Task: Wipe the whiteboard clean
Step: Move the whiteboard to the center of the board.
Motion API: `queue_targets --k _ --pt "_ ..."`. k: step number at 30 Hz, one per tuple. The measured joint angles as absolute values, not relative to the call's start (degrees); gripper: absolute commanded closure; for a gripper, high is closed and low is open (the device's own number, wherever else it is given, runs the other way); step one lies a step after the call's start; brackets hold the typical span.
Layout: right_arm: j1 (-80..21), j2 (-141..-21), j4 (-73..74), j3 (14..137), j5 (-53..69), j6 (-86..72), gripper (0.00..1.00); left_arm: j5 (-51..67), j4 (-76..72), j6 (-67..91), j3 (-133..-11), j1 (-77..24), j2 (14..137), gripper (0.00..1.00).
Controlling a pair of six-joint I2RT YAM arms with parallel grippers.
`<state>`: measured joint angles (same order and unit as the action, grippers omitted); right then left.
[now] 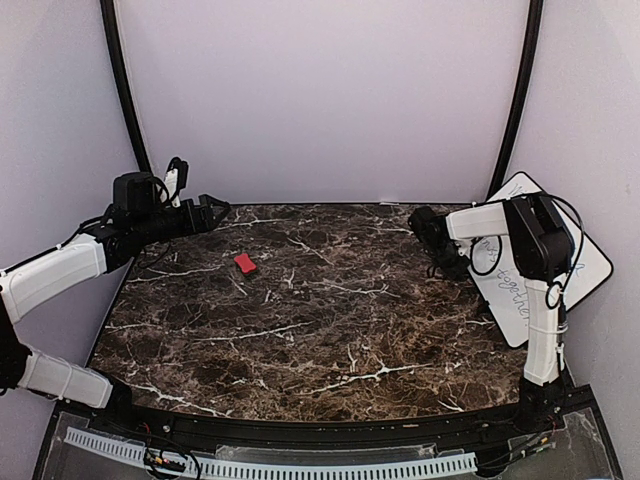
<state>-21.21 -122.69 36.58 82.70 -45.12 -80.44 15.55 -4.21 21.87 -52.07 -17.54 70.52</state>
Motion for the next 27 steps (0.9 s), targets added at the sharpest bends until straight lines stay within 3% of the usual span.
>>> queue_targets --k 16,21,27 --pt "-28.45 -122.69 32.71 82.13 -46.33 -76.36 0.84 15.55 -4.21 22.28 -52.07 -17.54 70.52 0.07" --pt "-30.89 -122.93 32.93 83.46 -46.37 -76.25 0.68 15.55 -4.21 22.31 -52.07 -17.54 70.52 0.06" --pt "-31.16 -123.07 34.33 83.99 -46.72 -78.91 0.57 15.51 -4.21 22.31 -52.07 -17.54 70.52 0.06"
